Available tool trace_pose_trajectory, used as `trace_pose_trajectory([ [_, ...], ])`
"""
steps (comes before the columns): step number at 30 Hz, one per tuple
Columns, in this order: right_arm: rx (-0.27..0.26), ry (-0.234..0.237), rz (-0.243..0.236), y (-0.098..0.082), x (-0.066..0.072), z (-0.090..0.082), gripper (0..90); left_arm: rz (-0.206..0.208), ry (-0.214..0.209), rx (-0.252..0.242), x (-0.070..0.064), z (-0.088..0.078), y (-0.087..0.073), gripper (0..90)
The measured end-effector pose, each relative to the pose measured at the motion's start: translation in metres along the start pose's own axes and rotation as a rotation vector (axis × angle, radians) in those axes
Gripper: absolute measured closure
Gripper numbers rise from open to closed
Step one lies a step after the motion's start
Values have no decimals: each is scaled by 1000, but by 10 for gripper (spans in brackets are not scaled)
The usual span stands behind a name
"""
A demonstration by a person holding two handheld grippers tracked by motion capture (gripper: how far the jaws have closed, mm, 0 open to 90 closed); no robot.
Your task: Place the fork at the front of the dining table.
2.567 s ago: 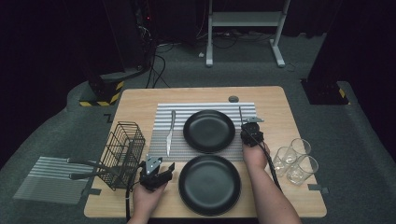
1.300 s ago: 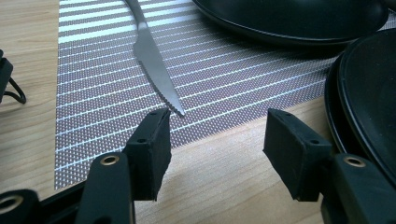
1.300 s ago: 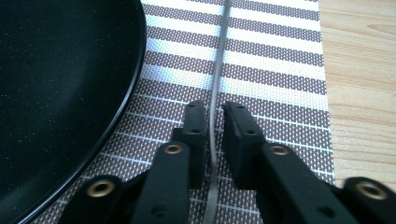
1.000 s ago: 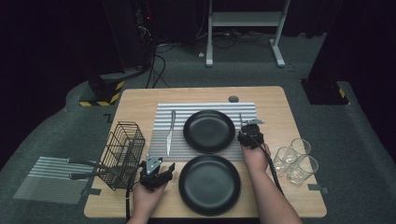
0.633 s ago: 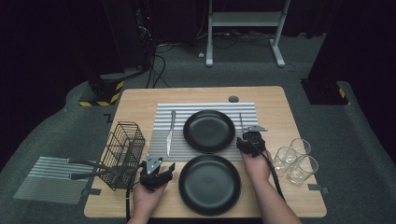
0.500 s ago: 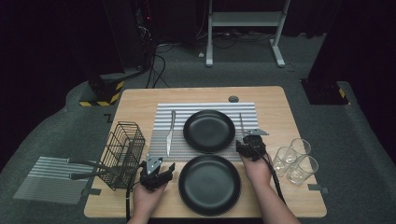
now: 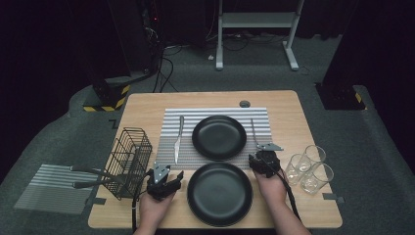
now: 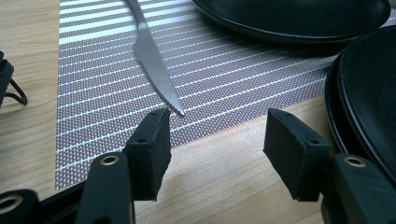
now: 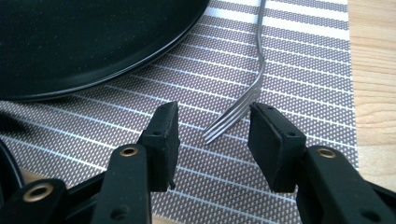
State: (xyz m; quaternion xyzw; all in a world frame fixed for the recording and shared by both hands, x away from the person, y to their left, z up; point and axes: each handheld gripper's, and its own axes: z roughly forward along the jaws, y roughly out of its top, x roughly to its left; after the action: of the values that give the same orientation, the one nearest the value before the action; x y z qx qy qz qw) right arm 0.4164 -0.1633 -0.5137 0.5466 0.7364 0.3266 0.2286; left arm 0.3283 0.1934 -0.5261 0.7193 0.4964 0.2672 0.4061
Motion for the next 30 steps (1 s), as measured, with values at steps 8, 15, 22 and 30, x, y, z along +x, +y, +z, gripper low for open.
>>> trace_pose_trajectory([
  [8,-4,8,4,0,3,3,591,3,-2,3,0,0,0,411],
  [15,9,0,8,2,2,4,604,-1,0,-3,0,0,0,411],
  [22,2,7,21,-4,1,5,652,4,-3,1,0,0,0,411],
  [30,2,-5,22,-1,-3,6,717,4,-2,1,0,0,0,411],
])
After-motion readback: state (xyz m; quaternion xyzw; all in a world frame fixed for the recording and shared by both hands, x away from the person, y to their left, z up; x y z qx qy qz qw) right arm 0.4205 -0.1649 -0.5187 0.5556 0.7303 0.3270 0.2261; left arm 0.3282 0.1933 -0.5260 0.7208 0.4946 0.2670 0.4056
